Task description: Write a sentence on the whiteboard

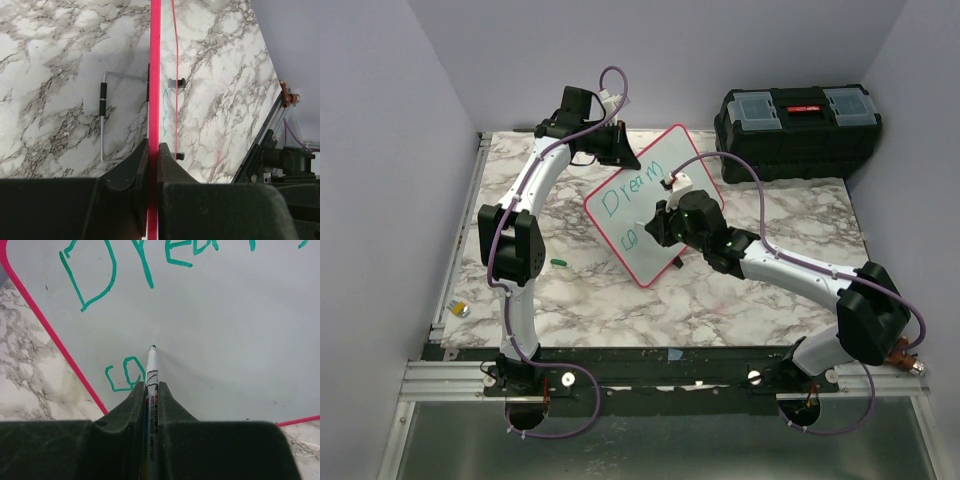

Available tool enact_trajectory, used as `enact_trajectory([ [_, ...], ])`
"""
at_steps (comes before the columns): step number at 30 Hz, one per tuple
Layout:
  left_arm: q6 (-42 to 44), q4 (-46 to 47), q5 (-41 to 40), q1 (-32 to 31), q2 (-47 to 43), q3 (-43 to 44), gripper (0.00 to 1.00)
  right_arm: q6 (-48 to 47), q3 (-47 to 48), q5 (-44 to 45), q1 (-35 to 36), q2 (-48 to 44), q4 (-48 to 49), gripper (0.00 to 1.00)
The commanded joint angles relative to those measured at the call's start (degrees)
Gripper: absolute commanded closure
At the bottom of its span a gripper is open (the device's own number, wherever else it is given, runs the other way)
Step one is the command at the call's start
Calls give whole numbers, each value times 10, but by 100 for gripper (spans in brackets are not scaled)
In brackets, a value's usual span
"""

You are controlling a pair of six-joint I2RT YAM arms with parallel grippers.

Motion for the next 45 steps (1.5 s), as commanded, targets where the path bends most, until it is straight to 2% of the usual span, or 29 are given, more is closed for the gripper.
enact_trajectory([
  [1, 30, -21, -20, -13, -7, -7, 100, -5, 8, -6, -2, 16, 2, 99],
  [19, 31, -21, -21, -13, -7, -6, 100, 30, -68, -18, -2, -25, -3, 99],
  [45, 30, -21, -21, -13, -9, -8, 100, 11, 40, 68, -2, 40, -40, 99],
])
